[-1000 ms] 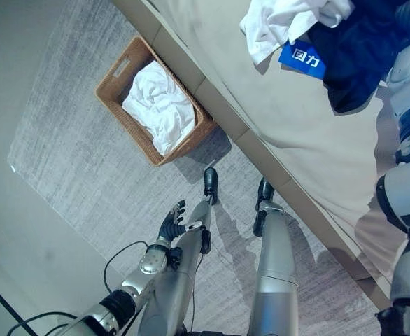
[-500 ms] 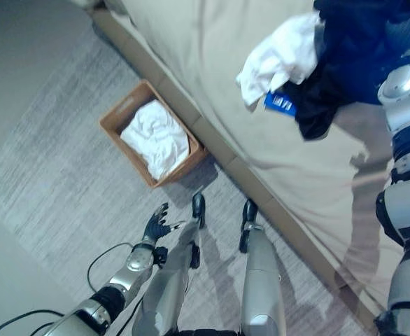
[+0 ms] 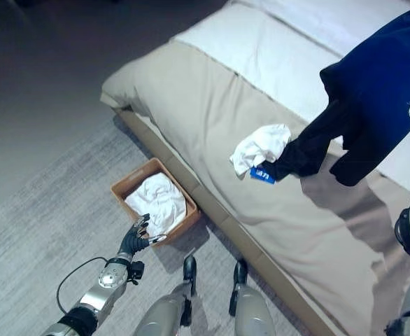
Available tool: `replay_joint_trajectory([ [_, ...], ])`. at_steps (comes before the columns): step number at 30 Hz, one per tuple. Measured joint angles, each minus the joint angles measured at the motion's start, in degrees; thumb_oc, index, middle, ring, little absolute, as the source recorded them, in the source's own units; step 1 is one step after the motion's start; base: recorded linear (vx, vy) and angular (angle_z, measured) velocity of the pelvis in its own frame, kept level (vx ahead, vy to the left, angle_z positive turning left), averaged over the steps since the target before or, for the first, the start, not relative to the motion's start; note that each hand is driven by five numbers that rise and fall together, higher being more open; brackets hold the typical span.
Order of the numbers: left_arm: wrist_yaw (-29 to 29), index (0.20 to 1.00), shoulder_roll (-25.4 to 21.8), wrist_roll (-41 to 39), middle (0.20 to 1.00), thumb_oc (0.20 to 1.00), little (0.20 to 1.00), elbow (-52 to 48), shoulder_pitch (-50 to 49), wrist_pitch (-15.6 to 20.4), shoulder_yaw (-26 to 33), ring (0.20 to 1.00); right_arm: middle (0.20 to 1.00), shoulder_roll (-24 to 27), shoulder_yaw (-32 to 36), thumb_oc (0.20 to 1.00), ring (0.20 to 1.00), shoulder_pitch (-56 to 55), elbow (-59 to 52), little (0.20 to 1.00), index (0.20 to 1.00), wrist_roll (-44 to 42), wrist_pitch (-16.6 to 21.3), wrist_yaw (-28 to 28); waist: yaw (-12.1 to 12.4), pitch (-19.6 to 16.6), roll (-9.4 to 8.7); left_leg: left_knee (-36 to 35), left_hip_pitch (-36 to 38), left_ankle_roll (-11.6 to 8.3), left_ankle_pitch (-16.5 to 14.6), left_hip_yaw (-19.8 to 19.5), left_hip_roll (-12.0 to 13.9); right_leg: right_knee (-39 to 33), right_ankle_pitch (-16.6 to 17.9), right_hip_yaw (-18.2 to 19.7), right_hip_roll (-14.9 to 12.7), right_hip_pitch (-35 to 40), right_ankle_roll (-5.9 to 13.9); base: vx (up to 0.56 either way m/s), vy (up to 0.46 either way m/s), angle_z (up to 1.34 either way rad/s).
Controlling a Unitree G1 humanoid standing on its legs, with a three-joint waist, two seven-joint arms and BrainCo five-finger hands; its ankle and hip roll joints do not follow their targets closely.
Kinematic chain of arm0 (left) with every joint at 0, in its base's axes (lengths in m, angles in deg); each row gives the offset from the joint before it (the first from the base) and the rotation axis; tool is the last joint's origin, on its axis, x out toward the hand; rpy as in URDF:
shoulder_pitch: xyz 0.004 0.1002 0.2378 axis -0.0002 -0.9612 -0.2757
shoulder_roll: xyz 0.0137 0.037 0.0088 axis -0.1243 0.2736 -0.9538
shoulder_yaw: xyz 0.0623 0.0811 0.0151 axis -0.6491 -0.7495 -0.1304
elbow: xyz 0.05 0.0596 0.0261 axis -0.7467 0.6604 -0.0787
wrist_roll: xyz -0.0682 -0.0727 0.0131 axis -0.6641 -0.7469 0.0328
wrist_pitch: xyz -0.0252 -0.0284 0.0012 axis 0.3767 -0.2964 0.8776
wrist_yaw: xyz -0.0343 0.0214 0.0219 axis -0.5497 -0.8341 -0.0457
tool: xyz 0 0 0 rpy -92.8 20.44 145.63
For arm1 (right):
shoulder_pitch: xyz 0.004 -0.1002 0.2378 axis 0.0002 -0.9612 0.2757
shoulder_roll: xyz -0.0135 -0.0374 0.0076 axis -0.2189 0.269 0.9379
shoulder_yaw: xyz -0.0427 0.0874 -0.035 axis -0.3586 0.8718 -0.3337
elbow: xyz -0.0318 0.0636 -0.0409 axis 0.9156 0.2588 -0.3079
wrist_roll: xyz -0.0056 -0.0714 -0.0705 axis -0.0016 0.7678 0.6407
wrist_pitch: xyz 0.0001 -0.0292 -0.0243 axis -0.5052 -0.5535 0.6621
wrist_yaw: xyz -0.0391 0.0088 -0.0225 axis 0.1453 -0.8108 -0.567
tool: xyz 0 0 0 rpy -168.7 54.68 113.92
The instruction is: Pick up clothes into the bucket
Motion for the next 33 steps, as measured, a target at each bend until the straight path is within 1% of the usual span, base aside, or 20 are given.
replay_joint_trajectory([
  [1, -0.6, 1.0, -1.2, -0.4, 1.0, 1.0, 1.0, -2.7, 0.5, 0.1, 0.0, 1.0, 0.2, -0.3, 0.0, 0.2, 0.2, 0.0, 0.0, 0.2, 0.2, 0.2, 0.0, 0.3, 0.0, -0.9, -0.17, -0.4, 1.3, 0.16, -0.4, 0.0, 0.0, -1.2, 0.2, 0.0, 0.2, 1.6, 0.19, 0.09, 0.011, 0.01],
  [3, -1.4, 1.0, -2.2, -1.7, 1.0, 1.0, 1.0, -6.1, 0.6, 0.1, 0.5, 1.0, 0.2, -0.3, -0.1, 0.2, 0.2, -0.2, -0.1, 0.2, 0.2, 0.4, 0.0, 0.9, 0.0, -1.6, -0.4, -0.4, 3.2, 0.11, -0.8, 0.1, 0.0, -3.0, 0.7, 0.0, 0.3, 4.3, 0.28, 0.08, 0.003, -0.02],
  [4, -1.7, 1.0, -3.3, -1.8, 1.0, 1.0, 1.0, -8.8, 0.7, 0.0, 0.9, 1.0, 0.2, -0.4, -0.2, 0.2, 0.2, -0.4, -0.5, 0.2, 0.2, 0.6, 0.0, 1.3, -0.1, -3.8, -0.51, -0.4, 3.8, 0.01, -1.2, 0.2, -0.1, -4.5, 1.0, 0.0, 0.5, 5.6, 0.36, 0.1, -0.012, -0.05],
  [5, -2.1, 1.0, -4.0, -1.9, 1.0, 1.0, 1.0, -12.0, 0.7, -0.6, 2.2, 1.0, 0.2, -0.3, 0.0, 0.2, 0.2, -0.5, -1.0, 0.2, 0.2, 0.7, 0.0, 1.4, -0.2, -4.6, -0.85, -0.4, 4.7, -0.34, -1.6, 0.5, 0.0, -5.7, 1.5, 0.1, 0.8, 7.1, 0.3, 0.12, -0.013, -0.08],
  [8, -2.9, 1.0, -6.4, -3.0, 1.0, 1.0, 1.0, -19.4, 1.6, -1.0, 4.2, 1.0, 0.2, -0.4, -0.2, 0.2, 0.2, -2.3, -3.6, 0.2, 0.2, 0.7, -0.1, 1.7, -0.3, -6.7, -2.38, -0.5, 7.7, -0.22, -2.6, 1.4, 0.4, -8.7, 2.2, 0.5, 1.3, 11.0, 0.13, 0.08, -0.005, -0.12],
  [10, -3.4, 1.0, -7.4, -4.5, 1.0, 1.0, 1.0, -21.6, 2.7, -0.7, 4.6, 1.0, 0.2, -0.4, -0.2, 0.2, 0.2, -2.7, -5.2, 0.2, 0.2, 0.7, -0.1, 1.9, -0.2, -8.4, -2.66, -0.5, 8.3, -0.56, -3.1, 1.5, 0.7, -8.7, 2.1, 0.9, 1.6, 11.5, 0.21, 0.03, 0.004, -0.15],
  [11, -3.8, 1.0, -7.7, -5.3, 1.0, 1.0, 1.0, -22.2, 3.9, -1.0, 4.6, 1.0, 0.2, -0.3, -0.2, 0.2, 0.2, -2.7, -7.1, 0.2, 0.2, 0.6, -0.4, 2.1, -0.8, -9.1, -2.74, -0.5, 8.7, -0.67, -3.3, 1.7, 0.8, -8.8, 2.1, 1.4, 1.7, 11.7, 0.21, 0.03, 0.003, -0.14],
  [13, -4.6, 1.0, -8.3, -6.9, 1.0, 1.0, 1.0, -23.3, 5.6, -1.1, 4.6, 1.0, 0.2, -0.4, -0.2, 0.2, 0.2, -2.7, -10.6, 0.2, 0.2, 0.6, -0.3, 2.1, -1.4, -9.5, -2.88, -0.5, 9.5, -0.72, -3.4, 1.9, 0.9, -8.7, 2.1, 1.7, 1.8, 12.3, 0.21, 0.01, 0.002, -0.11],
  [14, -4.9, 1.0, -8.2, -7.8, 1.0, 1.0, 1.0, -24.0, 6.8, -1.3, 4.3, 1.0, 0.2, -0.4, -0.1, 0.2, 0.2, -2.7, -11.8, 0.2, 0.2, 0.5, -0.2, 2.1, -1.9, -10.2, -2.91, -0.5, 9.5, -0.69, -3.4, 2.2, 1.0, -8.8, 2.1, 1.9, 1.9, 12.2, 0.21, 0.0, 0.002, -0.1],
  [16, -5.4, 1.0, -8.2, -8.8, 1.0, 1.0, 1.0, -24.6, 8.4, -1.5, 3.9, 1.0, 0.2, -0.3, 0.0, 0.2, 0.2, -2.7, -11.8, 0.2, 0.2, 0.0, -0.2, 2.1, -1.9, -10.8, -3.11, -0.5, 9.7, -0.69, -3.5, 2.5, 1.1, -8.8, 2.1, 2.2, 2.0, 12.3, 0.2, 0.0, 0.007, -0.11],
  [17, -5.9, 1.0, -8.3, -9.7, 1.0, 1.0, 1.0, -25.8, 9.7, -1.6, 3.6, 1.0, 0.2, -0.3, 0.0, 0.2, 0.2, -2.7, -12.2, 0.2, 0.2, -0.7, -0.2, 2.1, -2.0, -11.2, -3.2, -0.5, 10.0, -0.68, -3.5, 3.0, 1.2, -8.8, 2.1, 2.6, 2.0, 12.3, 0.17, 0.0, 0.014, -0.15],
  [19, -6.7, 1.0, -9.5, -11.9, 1.0, 1.0, 1.0, -28.0, 13.2, -2.0, 1.1, 1.0, 0.2, -0.6, -0.1, 0.2, 0.2, -2.8, -15.5, 0.2, 0.2, -1.7, -0.3, 2.1, -2.9, -11.6, -2.92, -0.5, 10.4, -0.63, -3.5, 3.1, 1.2, -8.8, 2.1, 3.0, 2.1, 12.7, 0.16, 0.0, 0.008, -0.07],
  [21, -7.3, 1.0, -9.3, -13.1, 1.0, 1.0, 1.0, -28.3, 16.0, -2.0, -0.7, 1.0, 0.2, -1.0, -0.1, 0.2, 0.2, -2.9, -17.5, 0.2, 0.2, -2.2, -0.2, 2.2, -3.3, -12.3, -2.63, -0.5, 10.5, -0.37, -3.8, 3.1, 1.2, -8.8, 2.1, 3.0, 2.1, 12.7, 0.19, -0.01, 0.003, -0.02],
  [24, -7.9, 1.0, -8.4, -14.0, 1.0, 1.0, 1.0, -28.3, 21.7, -2.6, -5.3, 1.0, 0.2, -1.2, 0.1, 0.2, 0.2, -4.8, -23.2, 0.2, 0.2, -3.4, -0.1, 2.6, -4.7, -13.5, -2.43, -0.5, 10.6, -0.36, -3.8, 3.2, 1.2, -8.8, 2.1, 3.2, 2.1, 12.7, 0.17, -0.01, 0.003, -0.01],
  [25, -7.9, 1.0, -7.9, -14.1, 1.0, 1.0, 1.0, -28.2, 22.3, -2.7, -5.6, 1.0, 0.2, -1.4, 0.1, 0.2, 0.2, -5.1, -24.4, 0.2, 0.2, -3.4, -0.1, 2.7, -4.8, -13.6, -2.32, -0.5, 10.7, -0.36, -3.8, 3.2, 1.2, -8.8, 2.1, 3.1, 2.1, 12.8, 0.17, -0.03, 0.015, -0.03],
  [26, -7.8, 1.0, -7.2, -14.0, 1.0, 1.0, 1.0, -25.8, 25.7, -2.9, -8.2, 1.0, 0.2, -1.4, 0.7, 0.2, 0.2, -6.7, -26.7, 0.2, 0.2, -4.3, 0.0, 2.9, -4.7, -13.7, -2.24, -0.5, 10.9, -0.33, -3.8, 3.3, 1.2, -8.8, 2.2, 3.2, 2.1, 13.0, 0.06, 0.0, 0.0, 0.0],
  [27, -7.8, 1.0, -6.5, -13.9, 1.0, 1.0, 1.0, -24.9, 27.2, -3.3, -9.2, 1.0, 0.2, -1.7, 0.7, 0.2, 0.2, -7.3, -27.8, 0.2, 0.2, -4.4, 0.2, 3.2, -5.1, -13.8, -2.14, -0.5, 11.1, -0.34, -3.8, 3.3, 1.2, -8.8, 2.3, 3.3, 2.1, 13.1, -0.04, -0.03, 0.012, -0.03],
  [29, -7.4, 1.0, -4.0, -13.4, 1.0, 1.0, 1.0, -20.2, 30.5, -3.6, -10.4, 1.0, 0.2, -2.6, 0.9, 0.2, 0.2, -9.0, -31.6, 0.2, 0.2, -4.7, 0.2, 3.9, -5.3, -14.3, -1.57, -0.5, 11.3, -0.34, -3.8, 3.3, 1.2, -8.8, 2.1, 3.3, 2.1, 13.3, 0.17, 0.0, 0.0, 0.0],
  [31, -6.9, 1.0, -2.2, -13.0, 1.0, 1.0, 1.0, -18.9, 30.9, -3.6, -10.6, 1.0, 0.2, -3.2, 0.9, 0.2, 0.2, -10.4, -34.9, 0.2, 0.2, -5.1, 0.4, 4.7, -5.9, -14.5, -1.26, -0.6, 11.3, -0.35, -3.8, 3.3, 1.3, -8.8, 2.1, 3.2, 2.1, 13.3, 0.18, 0.0, 0.0, 0.0],
  [33, -6.3, 1.0, 0.5, -12.8, 1.0, 1.0, 1.0, -15.3, 31.6, -3.8, -11.5, 1.0, 0.2, -3.8, 0.9, 0.2, 0.2, -11.6, -37.6, 0.2, 0.2, -5.7, 0.8, 5.9, -6.3, -14.6, -1.17, -0.5, 11.3, -0.35, -3.8, 3.3, 1.4, -8.8, 2.1, 3.2, 2.2, 13.4, 0.17, -0.02, 0.004, -0.01],
])
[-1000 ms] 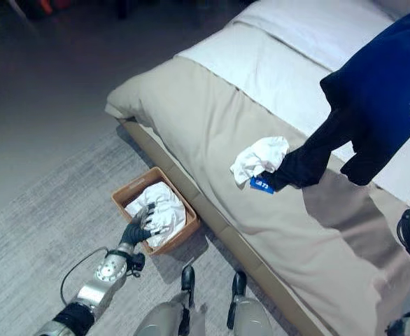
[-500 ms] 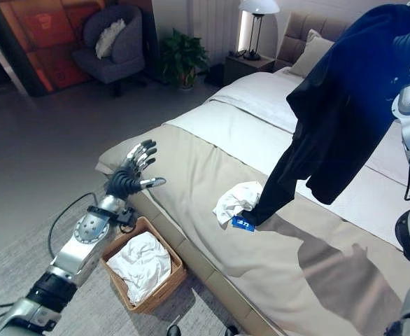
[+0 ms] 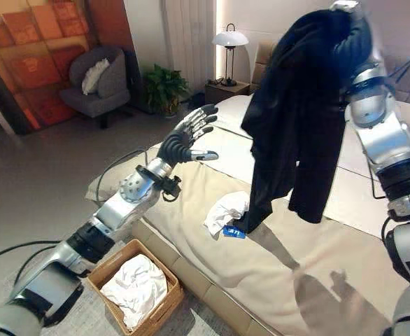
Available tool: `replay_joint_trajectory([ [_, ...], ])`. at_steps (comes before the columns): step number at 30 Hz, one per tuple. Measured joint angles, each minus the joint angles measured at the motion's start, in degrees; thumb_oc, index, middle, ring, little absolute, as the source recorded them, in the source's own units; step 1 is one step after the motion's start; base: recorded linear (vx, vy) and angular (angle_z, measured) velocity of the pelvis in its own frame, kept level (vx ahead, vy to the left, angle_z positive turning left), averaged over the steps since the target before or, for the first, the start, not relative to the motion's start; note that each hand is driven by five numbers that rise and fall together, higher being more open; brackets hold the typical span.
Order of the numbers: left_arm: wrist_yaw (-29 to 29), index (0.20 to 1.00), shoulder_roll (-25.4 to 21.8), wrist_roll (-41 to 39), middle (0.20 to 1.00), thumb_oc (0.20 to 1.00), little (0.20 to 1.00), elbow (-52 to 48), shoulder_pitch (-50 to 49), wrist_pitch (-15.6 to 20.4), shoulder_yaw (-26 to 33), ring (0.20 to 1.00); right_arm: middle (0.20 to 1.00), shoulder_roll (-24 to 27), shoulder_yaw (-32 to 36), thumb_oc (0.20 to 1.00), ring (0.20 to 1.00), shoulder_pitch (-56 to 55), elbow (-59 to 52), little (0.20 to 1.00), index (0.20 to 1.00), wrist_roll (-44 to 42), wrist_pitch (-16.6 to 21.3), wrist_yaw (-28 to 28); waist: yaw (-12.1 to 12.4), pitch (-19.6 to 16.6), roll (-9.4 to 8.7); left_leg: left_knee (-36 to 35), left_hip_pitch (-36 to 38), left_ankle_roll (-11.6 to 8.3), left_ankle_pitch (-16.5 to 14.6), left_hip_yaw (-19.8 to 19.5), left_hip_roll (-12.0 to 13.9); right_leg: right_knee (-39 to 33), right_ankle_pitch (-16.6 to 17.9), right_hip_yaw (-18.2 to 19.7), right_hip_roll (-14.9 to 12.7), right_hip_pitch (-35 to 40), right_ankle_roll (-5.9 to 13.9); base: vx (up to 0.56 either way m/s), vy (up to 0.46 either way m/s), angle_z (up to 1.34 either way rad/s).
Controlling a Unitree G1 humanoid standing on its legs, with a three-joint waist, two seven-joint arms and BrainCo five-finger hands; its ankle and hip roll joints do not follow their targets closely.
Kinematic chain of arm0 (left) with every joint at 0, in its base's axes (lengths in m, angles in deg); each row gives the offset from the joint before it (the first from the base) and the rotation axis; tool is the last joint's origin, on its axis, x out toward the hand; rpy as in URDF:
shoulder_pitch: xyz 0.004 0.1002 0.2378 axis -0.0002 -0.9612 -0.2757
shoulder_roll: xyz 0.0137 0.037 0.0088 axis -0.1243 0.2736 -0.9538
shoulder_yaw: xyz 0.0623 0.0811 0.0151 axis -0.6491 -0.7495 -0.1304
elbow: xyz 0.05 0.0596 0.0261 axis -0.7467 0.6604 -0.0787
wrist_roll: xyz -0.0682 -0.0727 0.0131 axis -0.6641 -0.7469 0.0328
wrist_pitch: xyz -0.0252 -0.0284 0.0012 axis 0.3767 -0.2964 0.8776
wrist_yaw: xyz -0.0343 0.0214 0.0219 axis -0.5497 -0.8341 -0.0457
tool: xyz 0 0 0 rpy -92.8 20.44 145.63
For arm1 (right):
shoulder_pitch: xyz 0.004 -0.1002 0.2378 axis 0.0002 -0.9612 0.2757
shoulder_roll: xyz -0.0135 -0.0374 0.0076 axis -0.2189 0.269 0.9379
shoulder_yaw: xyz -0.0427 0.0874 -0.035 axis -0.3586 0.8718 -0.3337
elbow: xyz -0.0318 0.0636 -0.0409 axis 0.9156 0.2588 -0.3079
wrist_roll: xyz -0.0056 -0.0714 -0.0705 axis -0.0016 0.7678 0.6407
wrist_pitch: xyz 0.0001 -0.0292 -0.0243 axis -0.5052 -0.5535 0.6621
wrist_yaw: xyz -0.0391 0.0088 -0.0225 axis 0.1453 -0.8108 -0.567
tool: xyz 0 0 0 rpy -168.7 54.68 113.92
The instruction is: Pick up clothes into the bucket
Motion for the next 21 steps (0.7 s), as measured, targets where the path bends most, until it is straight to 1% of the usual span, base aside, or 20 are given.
replay_joint_trajectory([
  [3, 1.1, 1.0, 3.1, 0.0, 1.0, 1.0, 1.0, 4.1, 0.3, -1.0, -0.4, 1.0, 0.2, -1.9, 0.0, 0.2, 0.2, -0.9, -4.3, 0.2, 0.2, -0.9, 0.1, 1.3, -0.4, 0.0, 0.05, 0.0, 0.1, 0.01, 0.0, 0.1, 0.0, 0.0, 0.0, 0.1, 0.0, 0.0, -0.01, -0.01, 0.002, -0.01],
  [6, 2.2, 1.0, 4.8, -0.2, 1.0, 1.0, 1.0, 4.7, 0.3, -1.1, -0.4, 1.0, 0.2, -2.9, -0.1, 0.2, 0.2, -2.3, -9.1, 0.2, 0.2, -1.0, 0.7, 2.8, -0.2, 0.0, 0.04, 0.0, 0.1, 0.0, 0.0, 0.1, 0.0, 0.0, 0.2, 0.1, 0.0, 0.1, -0.22, 0.0, 0.0, 0.0],
  [7, 2.5, 1.0, 5.1, -0.3, 1.0, 1.0, 1.0, 4.7, 0.4, -1.1, -0.4, 1.0, 0.2, -3.9, -0.3, 0.2, 0.2, -2.5, -10.3, 0.2, 0.2, -1.0, 0.9, 3.5, -0.2, 0.0, 0.03, 0.0, 0.2, 0.0, 0.0, 0.1, 0.0, 0.0, 0.2, 0.1, 0.0, 0.2, -0.24, 0.0, 0.0, 0.0],
  [12, 3.5, 1.0, 5.5, -1.3, 1.0, 1.0, 1.0, 5.6, 1.7, -2.1, -0.6, 1.0, 0.2, -5.4, -3.5, 0.2, 0.2, -2.7, -12.4, 0.2, 0.2, -1.5, 1.2, 5.9, 0.0, 0.0, -0.06, 0.0, 0.4, 0.0, 0.0, 0.0, -0.1, 0.0, 0.2, 0.0, 0.0, 0.5, -0.24, 0.0, 0.0, 0.0],
  [17, 4.5, 1.0, 5.7, -1.2, 1.0, 1.0, 1.0, 6.4, 3.1, -2.3, -1.2, 1.0, 0.2, -7.2, -4.4, 0.2, 0.2, -3.0, -14.7, 0.2, 0.2, -2.2, 1.2, 7.7, 0.1, 0.0, -0.15, 0.0, 0.5, 0.0, 0.0, -0.1, -0.1, 0.0, 0.2, -0.2, 0.0, 0.6, -0.21, 0.0, 0.0, 0.0],
  [21, 4.5, 1.0, 6.8, -2.1, 1.0, 1.0, 1.0, 7.5, 4.8, -2.4, -2.5, 1.0, 0.2, -8.7, -5.0, 0.2, 0.2, -3.0, -16.6, 0.2, 0.2, -2.5, 1.3, 9.1, 0.1, 0.2, -0.42, 0.0, 0.6, 0.0, 0.0, -0.2, -0.1, 0.0, 0.1, -0.2, 0.0, 0.7, -0.19, 0.0, 0.0, 0.0],
])
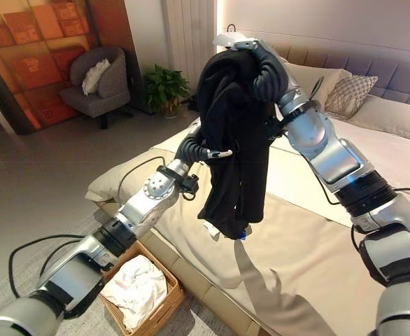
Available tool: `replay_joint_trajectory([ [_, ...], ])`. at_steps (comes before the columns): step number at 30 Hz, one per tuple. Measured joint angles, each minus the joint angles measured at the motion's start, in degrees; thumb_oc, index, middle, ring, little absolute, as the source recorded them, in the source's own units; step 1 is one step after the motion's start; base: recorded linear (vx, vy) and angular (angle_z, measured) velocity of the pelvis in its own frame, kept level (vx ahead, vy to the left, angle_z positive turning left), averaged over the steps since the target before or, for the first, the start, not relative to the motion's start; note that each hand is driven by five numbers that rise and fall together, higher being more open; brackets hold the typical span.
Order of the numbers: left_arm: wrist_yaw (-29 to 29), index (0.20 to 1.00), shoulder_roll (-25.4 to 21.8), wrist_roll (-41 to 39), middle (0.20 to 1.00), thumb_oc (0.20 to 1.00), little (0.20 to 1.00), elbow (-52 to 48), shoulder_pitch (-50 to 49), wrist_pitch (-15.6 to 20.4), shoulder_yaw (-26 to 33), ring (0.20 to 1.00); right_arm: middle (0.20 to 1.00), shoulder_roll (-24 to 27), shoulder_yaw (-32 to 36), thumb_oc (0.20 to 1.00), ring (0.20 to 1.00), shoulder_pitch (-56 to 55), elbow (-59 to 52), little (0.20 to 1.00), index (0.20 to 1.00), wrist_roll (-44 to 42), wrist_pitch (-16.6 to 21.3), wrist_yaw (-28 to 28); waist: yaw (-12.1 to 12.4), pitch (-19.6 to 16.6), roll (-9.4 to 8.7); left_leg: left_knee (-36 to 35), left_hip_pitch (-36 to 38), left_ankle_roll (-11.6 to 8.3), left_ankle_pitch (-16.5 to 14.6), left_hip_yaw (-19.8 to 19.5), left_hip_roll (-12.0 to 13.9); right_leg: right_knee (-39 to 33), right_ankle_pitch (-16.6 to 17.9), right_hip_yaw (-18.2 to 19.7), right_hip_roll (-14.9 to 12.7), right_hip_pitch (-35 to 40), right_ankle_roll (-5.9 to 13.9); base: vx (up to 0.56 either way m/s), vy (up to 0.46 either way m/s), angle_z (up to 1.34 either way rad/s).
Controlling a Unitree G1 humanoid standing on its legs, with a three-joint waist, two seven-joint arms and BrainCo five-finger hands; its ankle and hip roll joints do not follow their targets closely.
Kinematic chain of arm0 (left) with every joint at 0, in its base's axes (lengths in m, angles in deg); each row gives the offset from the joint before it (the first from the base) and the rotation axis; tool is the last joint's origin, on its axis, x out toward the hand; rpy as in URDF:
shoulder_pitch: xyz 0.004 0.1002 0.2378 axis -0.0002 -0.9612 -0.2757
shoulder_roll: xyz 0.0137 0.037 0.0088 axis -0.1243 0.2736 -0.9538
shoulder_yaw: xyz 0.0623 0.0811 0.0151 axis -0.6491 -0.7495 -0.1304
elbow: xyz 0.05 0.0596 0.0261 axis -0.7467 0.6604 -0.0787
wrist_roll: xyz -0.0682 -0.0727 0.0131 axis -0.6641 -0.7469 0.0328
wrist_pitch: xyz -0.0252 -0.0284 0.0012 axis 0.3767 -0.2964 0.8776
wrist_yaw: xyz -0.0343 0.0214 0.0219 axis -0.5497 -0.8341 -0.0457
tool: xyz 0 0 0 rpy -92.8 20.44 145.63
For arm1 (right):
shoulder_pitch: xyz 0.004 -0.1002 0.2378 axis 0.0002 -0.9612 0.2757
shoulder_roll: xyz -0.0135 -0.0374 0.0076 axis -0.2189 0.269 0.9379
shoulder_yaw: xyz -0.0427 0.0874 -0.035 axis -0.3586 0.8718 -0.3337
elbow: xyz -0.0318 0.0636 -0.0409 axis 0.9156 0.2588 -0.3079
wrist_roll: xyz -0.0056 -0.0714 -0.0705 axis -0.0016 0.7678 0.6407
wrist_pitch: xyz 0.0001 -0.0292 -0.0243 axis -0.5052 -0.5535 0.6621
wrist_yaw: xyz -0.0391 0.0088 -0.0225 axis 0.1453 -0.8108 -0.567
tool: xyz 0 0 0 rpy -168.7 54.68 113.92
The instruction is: Pick up clothes into the bucket
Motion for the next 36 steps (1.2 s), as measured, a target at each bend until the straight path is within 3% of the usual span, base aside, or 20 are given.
replay_joint_trajectory([
  [6, -3.0, 1.0, -3.5, -9.1, 1.0, 1.0, 1.0, -3.3, 1.6, -1.8, -4.9, 1.0, 0.2, 0.0, -2.8, 0.2, 0.2, -0.1, -0.3, 0.2, 0.2, -2.5, 0.0, 2.0, 0.1, 0.0, -0.07, 0.0, 0.0, -0.01, 0.0, -0.1, 0.0, 0.0, -0.2, -0.2, -0.1, 0.0, 0.25, 0.0, 0.0, 0.0],
  [21, -5.8, 1.0, -4.6, -12.1, 1.0, 1.0, 1.0, -4.6, 1.9, -2.1, -6.7, 1.0, 0.2, -0.1, -4.0, 0.2, 0.2, -1.6, -4.8, 0.2, 0.2, -9.8, 0.0, 5.5, 1.9, 0.2, -0.41, 0.0, -0.4, -0.04, 0.0, -0.8, -0.2, 0.0, -0.3, -1.3, -0.2, 0.0, 0.14, 0.0, 0.002, 0.03],
  [22, -6.1, 0.78, -4.9, -12.4, 0.78, 0.78, 0.78, -4.6, 1.9, -2.1, -6.7, 0.78, 0.2, -0.1, -4.0, 0.2, 0.2, -1.6, -4.8, 0.2, 0.2, -9.8, 0.0, 5.6, 1.9, 0.3, -0.46, 0.0, -0.4, -0.04, 0.0, -0.8, -0.2, 0.0, -0.3, -1.3, -0.2, 0.0, 0.14, 0.0, 0.0, 0.0],
  [23, -6.5, 0.451, -5.4, -12.7, 0.451, 0.451, 0.451, -4.9, 1.9, -2.1, -7.0, 0.451, 0.2, -0.1, -4.0, 0.2, 0.2, -1.6, -4.8, 0.2, 0.2, -9.9, 0.0, 5.6, 2.0, 0.4, -0.65, 0.0, -0.4, -0.04, 0.0, -0.8, -0.2, 0.0, -0.3, -1.2, -0.2, 0.0, 0.15, 0.0, 0.0, 0.0],
  [24, -6.6, 0.275, -5.7, -12.9, 0.275, 0.275, 0.275, -5.1, 1.9, -2.1, -7.1, 0.275, 0.2, -0.1, -4.0, 0.2, 0.2, -1.6, -4.8, 0.2, 0.2, -10.0, 0.0, 5.6, 2.0, 0.4, -0.76, 0.0, -0.4, -0.04, 0.0, -0.8, -0.2, 0.0, -0.3, -1.2, -0.2, 0.0, 0.15, 0.0, 0.0, 0.0],
  [25, -6.6, 0.2, -5.8, -13.9, 0.2, 0.2, 0.2, -5.4, 1.9, -2.2, -7.3, 0.2, 0.2, -0.1, -4.0, 0.2, 0.2, -1.6, -4.8, 0.2, 0.2, -10.0, 0.0, 5.6, 2.0, 0.5, -0.83, 0.0, -0.4, -0.04, 0.0, -0.8, -0.2, 0.0, -0.3, -1.2, -0.2, 0.0, 0.15, 0.0, 0.0, 0.0],
  [29, -6.7, 0.2, -5.4, -16.8, 0.2, 0.2, 0.2, -5.7, 1.8, -2.3, -7.5, 0.2, 0.2, -0.5, -4.0, 0.2, 0.2, -2.4, -4.8, 0.2, 0.2, -10.3, 0.1, 5.7, 2.0, 0.7, -1.21, 0.0, -0.4, -0.04, 0.0, -0.8, -0.2, 0.0, -0.3, -1.2, -0.2, 0.1, 0.15, 0.0, 0.0, 0.0],
  [30, -6.7, 0.2, -5.4, -17.6, 0.2, 0.2, 0.2, -5.7, 1.8, -2.6, -7.5, 0.2, 0.511, -0.8, -3.9, 0.511, 0.511, -2.7, -4.8, 0.511, 0.511, -10.4, 0.1, 5.6, 2.0, 0.7, -1.22, 0.0, -0.4, -0.04, 0.0, -0.8, -0.2, 0.0, -0.3, -1.2, -0.2, 0.1, 0.15, 0.0, 0.0, 0.0],
  [31, -6.7, 0.2, -5.4, -17.9, 0.2, 0.2, 0.2, -5.7, 1.8, -2.7, -7.5, 0.2, 0.906, -1.0, -3.9, 0.906, 0.906, -2.8, -4.8, 0.906, 0.906, -10.5, 0.1, 5.6, 2.0, 0.7, -1.23, 0.0, -0.4, -0.04, 0.0, -0.8, -0.2, 0.0, -0.3, -1.2, -0.2, 0.1, 0.15, 0.0, 0.0, 0.0],
  [32, -6.7, 0.2, -5.3, -18.3, 0.2, 0.2, 0.2, -5.7, 1.7, -2.9, -7.5, 0.2, 1.0, -1.1, -3.9, 1.0, 1.0, -2.9, -4.8, 1.0, 1.0, -10.5, 0.1, 5.6, 1.9, 0.7, -1.23, 0.0, -0.4, -0.04, 0.0, -0.8, -0.2, 0.0, -0.3, -1.2, -0.2, 0.1, 0.15, 0.0, 0.0, 0.0],
  [36, -6.8, 0.2, -4.7, -18.6, 0.2, 0.2, 0.2, -5.6, 0.2, -3.3, -7.2, 0.2, 1.0, -2.4, -3.6, 1.0, 1.0, -3.9, -4.8, 1.0, 1.0, -10.5, 0.2, 5.6, 2.1, 0.7, -1.25, 0.0, -0.4, -0.04, 0.0, -0.8, -0.1, 0.0, -0.3, -1.2, -0.2, 0.1, 0.14, 0.0, 0.0, 0.0],
])
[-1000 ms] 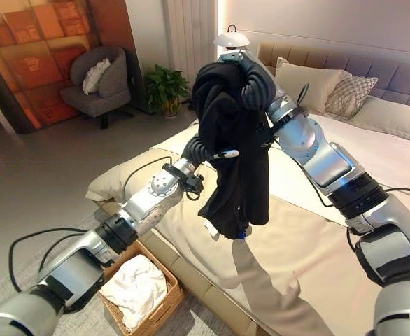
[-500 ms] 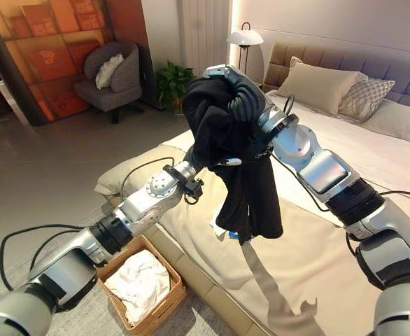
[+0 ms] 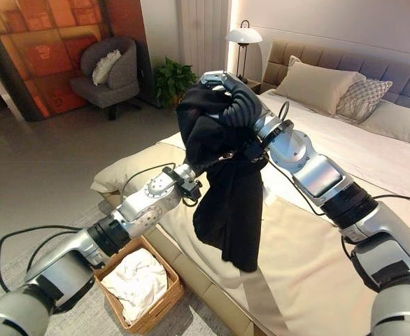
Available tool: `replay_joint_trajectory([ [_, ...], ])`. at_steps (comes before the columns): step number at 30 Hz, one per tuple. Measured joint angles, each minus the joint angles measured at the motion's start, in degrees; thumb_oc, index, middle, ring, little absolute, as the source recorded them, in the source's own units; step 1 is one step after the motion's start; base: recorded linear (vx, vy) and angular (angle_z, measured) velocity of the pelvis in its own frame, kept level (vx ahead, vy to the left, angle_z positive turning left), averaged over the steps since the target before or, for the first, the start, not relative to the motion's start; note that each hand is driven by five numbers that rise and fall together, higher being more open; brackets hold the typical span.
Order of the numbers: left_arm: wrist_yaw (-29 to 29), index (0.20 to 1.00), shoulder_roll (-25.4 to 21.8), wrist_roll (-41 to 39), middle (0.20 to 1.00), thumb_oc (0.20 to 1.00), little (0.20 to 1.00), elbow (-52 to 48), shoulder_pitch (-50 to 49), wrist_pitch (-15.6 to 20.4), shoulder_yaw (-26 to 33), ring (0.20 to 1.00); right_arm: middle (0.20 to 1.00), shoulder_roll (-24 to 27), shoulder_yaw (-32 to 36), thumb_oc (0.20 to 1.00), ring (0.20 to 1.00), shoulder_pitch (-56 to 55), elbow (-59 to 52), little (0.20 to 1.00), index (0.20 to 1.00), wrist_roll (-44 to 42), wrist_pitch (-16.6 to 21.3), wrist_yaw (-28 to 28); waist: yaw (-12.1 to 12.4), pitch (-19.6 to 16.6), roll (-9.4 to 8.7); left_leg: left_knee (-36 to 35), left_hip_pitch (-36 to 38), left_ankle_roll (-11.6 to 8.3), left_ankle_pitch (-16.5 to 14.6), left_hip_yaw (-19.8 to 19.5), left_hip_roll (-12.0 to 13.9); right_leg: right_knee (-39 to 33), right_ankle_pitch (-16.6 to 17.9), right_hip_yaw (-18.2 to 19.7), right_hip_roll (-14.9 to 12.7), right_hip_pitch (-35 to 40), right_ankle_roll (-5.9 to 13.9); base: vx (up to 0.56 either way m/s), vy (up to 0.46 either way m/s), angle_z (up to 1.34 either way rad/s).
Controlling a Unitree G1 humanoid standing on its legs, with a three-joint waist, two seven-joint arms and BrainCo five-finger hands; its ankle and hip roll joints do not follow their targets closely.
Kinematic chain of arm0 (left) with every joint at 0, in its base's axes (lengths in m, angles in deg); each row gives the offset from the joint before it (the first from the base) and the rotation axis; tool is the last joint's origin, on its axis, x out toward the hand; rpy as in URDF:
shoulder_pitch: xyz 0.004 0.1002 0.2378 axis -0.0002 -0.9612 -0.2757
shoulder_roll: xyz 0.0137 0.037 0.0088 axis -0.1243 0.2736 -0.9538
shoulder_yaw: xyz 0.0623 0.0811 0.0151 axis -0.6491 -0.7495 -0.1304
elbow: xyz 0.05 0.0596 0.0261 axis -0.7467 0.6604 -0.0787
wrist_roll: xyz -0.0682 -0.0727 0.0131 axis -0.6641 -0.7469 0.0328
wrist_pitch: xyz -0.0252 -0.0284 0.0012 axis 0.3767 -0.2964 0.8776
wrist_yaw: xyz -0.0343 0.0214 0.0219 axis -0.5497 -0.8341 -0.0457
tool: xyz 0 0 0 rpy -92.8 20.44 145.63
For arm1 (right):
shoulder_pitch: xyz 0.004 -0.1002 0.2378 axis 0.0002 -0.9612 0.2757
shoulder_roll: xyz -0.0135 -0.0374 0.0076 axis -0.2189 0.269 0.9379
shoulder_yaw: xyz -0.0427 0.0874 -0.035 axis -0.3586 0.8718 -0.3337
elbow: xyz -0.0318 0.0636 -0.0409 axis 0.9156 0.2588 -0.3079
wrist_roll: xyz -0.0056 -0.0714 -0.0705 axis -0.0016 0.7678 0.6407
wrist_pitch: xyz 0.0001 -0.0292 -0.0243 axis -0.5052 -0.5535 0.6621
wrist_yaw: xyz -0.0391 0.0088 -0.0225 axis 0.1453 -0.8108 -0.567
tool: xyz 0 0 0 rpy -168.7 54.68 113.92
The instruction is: Pick up clothes into the bucket
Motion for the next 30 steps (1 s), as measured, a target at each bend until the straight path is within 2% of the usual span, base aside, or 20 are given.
replay_joint_trajectory([
  [6, 0.1, 0.2, 0.0, 1.0, 0.2, 0.2, 0.2, 0.0, -1.2, 0.0, 0.3, 0.2, 1.0, 0.0, 0.2, 1.0, 1.0, -0.9, -0.1, 1.0, 1.0, 0.0, 0.0, 0.0, 0.3, 0.0, -0.07, 0.0, 0.0, 0.01, 0.0, 0.0, 0.0, 0.0, 0.0, 0.0, 0.0, 0.0, 0.03, 0.0, 0.0, 0.0],
  [12, 0.3, 0.2, -0.8, 4.0, 0.2, 0.2, 0.2, 0.0, -3.1, 0.0, 2.9, 0.2, 1.0, 0.0, 3.7, 1.0, 1.0, -3.8, -1.4, 1.0, 1.0, 0.0, 0.3, -0.1, 0.7, 0.1, -0.24, 0.0, 0.0, 0.01, 0.0, 0.0, 0.0, 0.0, -0.1, 0.0, 0.0, 0.0, 0.04, 0.0, 0.0, 0.0],
  [16, 1.2, 0.2, -3.7, 5.0, 0.2, 0.2, 0.2, -0.1, -4.7, 0.0, 6.5, 0.2, 1.0, 0.1, 11.5, 1.0, 1.0, -10.2, -3.0, 1.0, 1.0, -0.8, 0.5, -0.7, 0.8, 0.3, -0.4, 0.0, 0.0, 0.02, 0.0, -0.1, 0.1, 0.0, -0.1, 0.0, 0.0, 0.1, -0.04, 0.0, 0.0, 0.0],
  [19, 1.7, 0.2, -6.4, 5.0, 0.2, 0.2, 0.2, -0.8, -6.4, 0.1, 10.5, 0.2, 1.0, -0.4, 19.7, 1.0, 1.0, -17.2, -3.6, 1.0, 1.0, -2.8, 1.7, -1.6, 0.7, 0.3, -0.48, 0.0, 0.0, 0.03, -0.1, -0.2, 0.1, 0.0, -0.2, 0.0, 0.0, 0.1, 0.0, 0.0, 0.0, 0.0],
  [20, 2.0, 0.2, -7.3, 5.0, 0.2, 0.2, 0.2, -1.5, -8.1, 0.3, 13.2, 0.2, 1.0, -1.5, 24.8, 1.0, 1.0, -21.9, -3.7, 1.0, 1.0, -3.6, 2.1, -2.4, 0.8, 0.3, -0.55, 0.0, 0.0, 0.12, -0.1, -0.2, 0.0, 0.0, -0.2, 0.0, 0.0, 0.2, -0.07, 0.0, 0.0, 0.0],
  [23, 3.2, 0.2, -11.8, 5.0, 0.2, 0.2, 0.2, -2.9, -11.7, 0.5, 18.8, 0.2, 1.0, -3.8, 31.8, 1.0, 1.0, -30.9, -4.0, 1.0, 1.0, -5.6, 2.4, -4.0, 0.6, 0.7, -0.63, 0.0, 0.1, 0.21, -0.3, -0.2, 0.1, 0.0, -0.4, -0.1, 0.0, 0.1, -0.12, 0.0, 0.0, 0.0],
  [25, 3.4, 0.2, -12.8, 5.0, 0.2, 0.2, 0.2, -3.6, -12.8, 0.6, 21.3, 0.2, 1.0, -6.3, 36.1, 1.0, 1.0, -37.1, -3.6, 1.0, 1.0, -6.4, 2.6, -4.1, 0.7, 0.9, -0.69, -0.1, 0.1, 0.17, -0.3, -0.2, 0.0, 0.0, -0.5, -0.1, 0.0, 0.2, -0.13, 0.0, 0.0, 0.0],
  [30, 4.0, 0.203, -15.8, 5.1, 0.203, 0.203, 0.203, -4.0, -16.4, 1.3, 27.3, 0.203, 1.0, -13.3, 39.0, 1.0, 1.0, -47.8, 3.7, 1.0, 1.0, -9.1, 2.1, -4.3, 0.6, 1.3, -0.51, -0.2, 0.0, 0.01, -0.5, -0.2, 0.0, 0.0, -0.8, -0.1, -0.1, 0.1, -0.09, 0.0, 0.0, 0.0],
])
